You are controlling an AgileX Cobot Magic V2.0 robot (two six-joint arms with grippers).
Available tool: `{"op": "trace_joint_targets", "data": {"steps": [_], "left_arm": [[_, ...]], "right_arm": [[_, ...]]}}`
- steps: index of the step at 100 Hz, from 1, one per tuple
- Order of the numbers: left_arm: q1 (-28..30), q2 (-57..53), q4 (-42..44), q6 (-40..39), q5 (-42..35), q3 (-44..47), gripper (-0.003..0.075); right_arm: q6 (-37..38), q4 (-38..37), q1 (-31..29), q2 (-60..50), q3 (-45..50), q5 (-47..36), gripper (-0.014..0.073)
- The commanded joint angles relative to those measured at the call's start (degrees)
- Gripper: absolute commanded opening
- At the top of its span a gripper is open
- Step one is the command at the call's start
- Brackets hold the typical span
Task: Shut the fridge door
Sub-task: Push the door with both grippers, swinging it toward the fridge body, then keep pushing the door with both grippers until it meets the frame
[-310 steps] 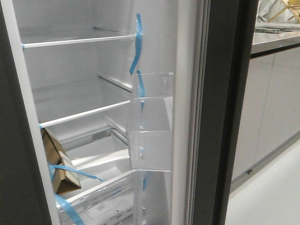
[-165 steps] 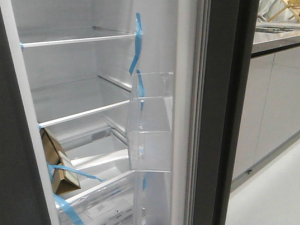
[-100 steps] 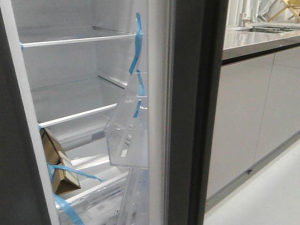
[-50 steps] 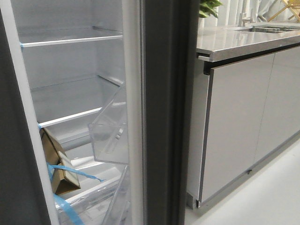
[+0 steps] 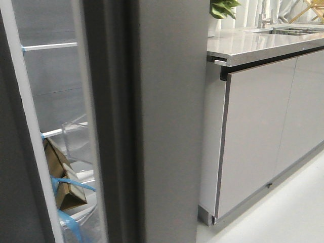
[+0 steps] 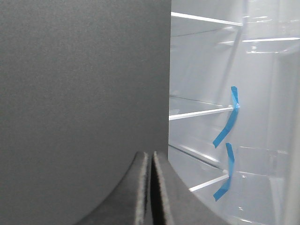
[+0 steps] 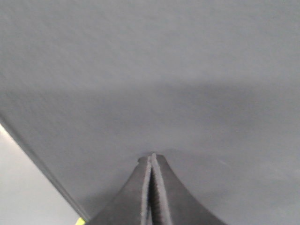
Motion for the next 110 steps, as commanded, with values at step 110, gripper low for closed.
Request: {"op": "trace_joint_targets", "data": {"steps": [110], "left_arm": [[-0.1, -0.6, -0.2, -0.2, -4.2, 2.0, -0.0020]], "right_arm": [[7.9, -12.1, 8.9, 17.3, -25.4, -8.0, -0.0047]]}}
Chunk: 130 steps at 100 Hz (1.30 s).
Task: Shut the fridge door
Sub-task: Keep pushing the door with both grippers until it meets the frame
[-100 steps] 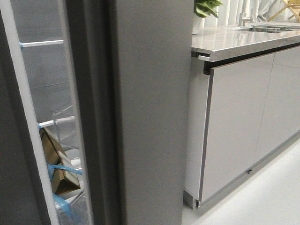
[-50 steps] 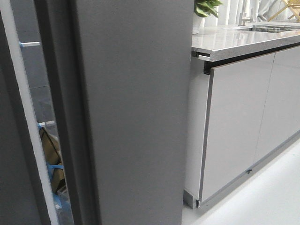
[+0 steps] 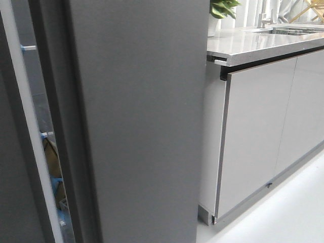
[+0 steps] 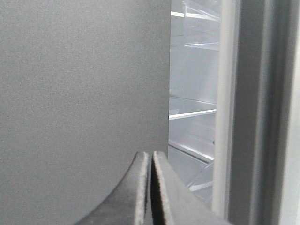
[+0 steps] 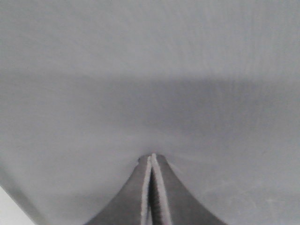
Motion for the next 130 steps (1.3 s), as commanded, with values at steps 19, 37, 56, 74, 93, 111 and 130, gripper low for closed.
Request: {"op": "trace_joint_targets", "data": {"steps": [19, 37, 56, 74, 93, 111, 130], "left_arm": [[-0.1, -0.6, -0.2, -0.2, -4.2, 2.0, -0.0020], [-0.1, -0.6, -0.2, -0.2, -4.2, 2.0, -0.0020], [-0.1, -0.6, -0.2, -0.2, -4.2, 2.0, -0.0020], [-0.1, -0.6, -0.2, -0.2, -4.2, 2.0, -0.0020], [-0.1, -0.6, -0.2, -0.2, -4.2, 2.0, -0.0020], [-0.1, -0.6, -0.2, -0.2, -4.2, 2.0, -0.0020], [-0.1, -0.6, -0.2, -0.2, -4.2, 2.0, -0.0020]], "right_arm": [[1.0, 0.9, 0.0, 0.4, -1.9, -3.8, -0.0047], [1.1, 0.9, 0.6, 1.7, -2.0, -5.5, -0.0047], [1.1, 0.6, 1.6, 2.9, -2.0, -5.6, -0.0047], [2.6, 0.1, 1.6, 3.9, -2.0, -4.7, -0.0047], [2.6, 0.1, 1.6, 4.8, -2.1, -4.6, -0.0047], [2.6, 0.0, 1.6, 4.8, -2.1, -4.7, -0.0047], [2.6, -1.2, 1.6, 4.8, -2.1, -3.7, -0.0047]]}}
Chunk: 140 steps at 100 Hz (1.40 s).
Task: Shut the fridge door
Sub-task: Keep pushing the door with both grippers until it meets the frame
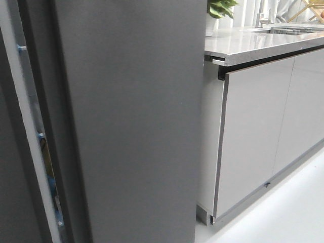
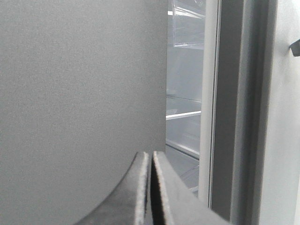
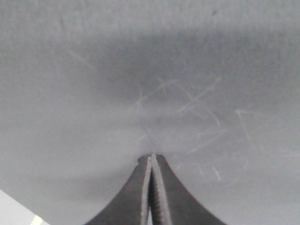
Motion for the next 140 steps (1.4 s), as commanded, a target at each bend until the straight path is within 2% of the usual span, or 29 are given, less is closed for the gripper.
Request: {"op": "trace_joint_targets", "data": {"steps": [1, 94, 118, 140], "left_arm": [[-0.1, -0.6, -0.2, -0.2, -4.2, 2.0, -0.0020], [-0.1, -0.6, -0.2, -0.2, -4.2, 2.0, -0.0020], [-0.1, -0.6, -0.2, -0.2, -4.2, 2.0, -0.0020], [-0.1, -0.6, -0.2, -0.2, -4.2, 2.0, -0.0020]], "right_arm": [[-0.1, 1.7, 0.7, -2.0, -1.8, -3.5, -0.0047], [1.5, 0.9, 2.0, -0.1, -1.8, -2.3, -0.0047], [1.5, 0.3, 2.1, 0.5, -2.2, -7.9, -0.0047], [1.5, 0.3, 2.5, 3.1, -9.1, -10.3, -0.0047]]}}
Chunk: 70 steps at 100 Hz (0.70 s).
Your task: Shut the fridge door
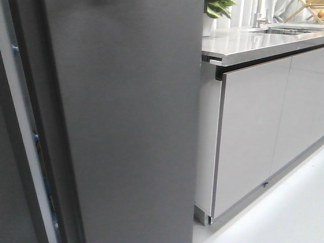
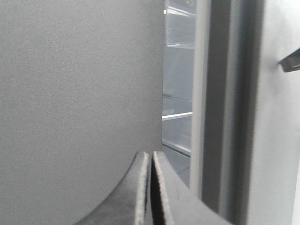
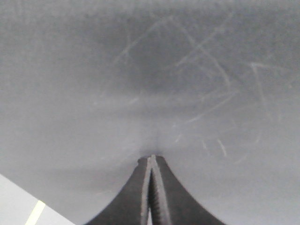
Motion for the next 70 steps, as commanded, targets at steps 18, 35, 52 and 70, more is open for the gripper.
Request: {"op": "trace_joint_targets", "data": {"steps": [18, 35, 52, 70], "left_arm": [[-0.1, -0.6, -0.2, -0.2, -4.2, 2.0, -0.0020], [-0.1, -0.6, -0.2, -0.2, -4.2, 2.0, -0.0020], [-0.1, -0.6, -0.2, -0.2, -4.2, 2.0, -0.0020], [-0.1, -0.6, -0.2, -0.2, -4.2, 2.0, -0.0020]], "right_arm": [[0.0, 2.5, 1.2, -0.4, -7.9, -16.7, -0.0047], [0.0, 2.5, 1.9, -0.2, -8.6, -21.3, -0.0047], [-0.5, 2.5, 2.8, -0.2, -8.6, -23.3, -0.0047], [-0.5, 2.5, 3.0, -0.2, -8.6, -22.2, -0.0047]]}}
